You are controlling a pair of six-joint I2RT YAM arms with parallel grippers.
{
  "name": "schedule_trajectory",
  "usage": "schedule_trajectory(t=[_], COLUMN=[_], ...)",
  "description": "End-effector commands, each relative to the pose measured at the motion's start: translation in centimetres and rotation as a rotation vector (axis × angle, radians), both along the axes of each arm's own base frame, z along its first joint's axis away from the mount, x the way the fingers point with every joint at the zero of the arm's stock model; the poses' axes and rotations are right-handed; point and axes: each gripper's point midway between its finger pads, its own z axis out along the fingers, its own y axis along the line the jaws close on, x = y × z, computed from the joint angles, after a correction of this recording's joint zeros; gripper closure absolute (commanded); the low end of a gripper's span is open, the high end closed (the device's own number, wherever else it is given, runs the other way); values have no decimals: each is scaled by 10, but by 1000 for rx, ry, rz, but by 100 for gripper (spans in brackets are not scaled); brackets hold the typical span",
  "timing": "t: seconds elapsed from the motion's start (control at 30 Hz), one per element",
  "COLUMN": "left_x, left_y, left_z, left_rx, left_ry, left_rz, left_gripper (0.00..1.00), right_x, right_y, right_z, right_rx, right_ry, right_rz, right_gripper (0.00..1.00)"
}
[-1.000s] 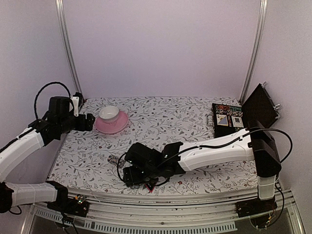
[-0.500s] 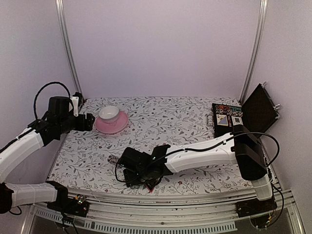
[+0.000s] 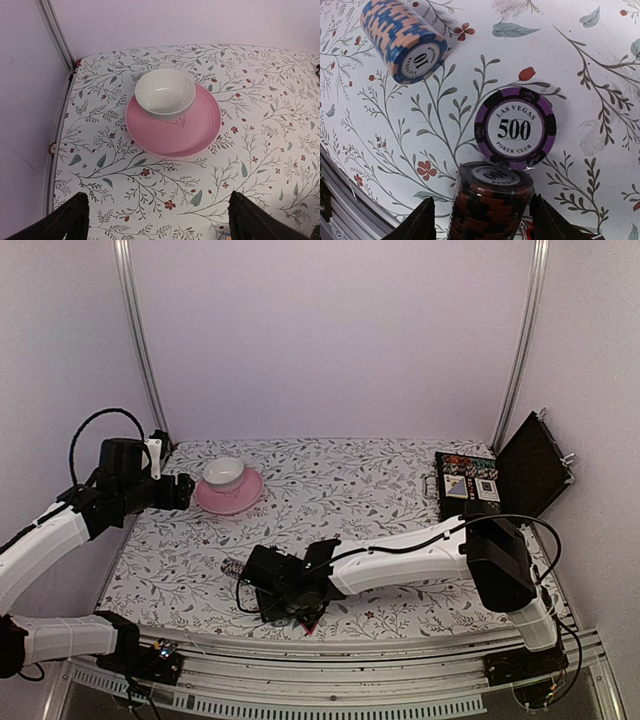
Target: Pack up texas hold em set
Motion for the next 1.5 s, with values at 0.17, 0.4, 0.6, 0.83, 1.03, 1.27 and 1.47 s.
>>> schedule_trajectory(t=[0.17,0.4,0.6,0.83,1.03,1.27,1.47], left_x=[-1,0,0,0,-3,-42,-110], left_y=[-4,-5,-5,-5,-17,-112,-210], left_z=[2,1,-1,-2,2,57,95], left_rx=[5,6,8,6,-45,-520,-846], left_ry=[-7,-2,3,6,1,18,161], left_rz=[-17,-18,-18,-21,-75,-402,-744], left_gripper=[3,3,3,3,3,17,14], right_x=[1,-8,-10,0,36,18,-7], right_y=[2,3,-1,-42,-112,-127,-123], right_z=[-12,-6,44,111,135,201,226], right_rx=[-27,-10,57,73,81,251,365], right_ry=[9,45,-11,-152,-255,-463,-497], right_rz=[15,44,88,220,315,526,664], right_gripper=[42,56,65,70,75,72,72])
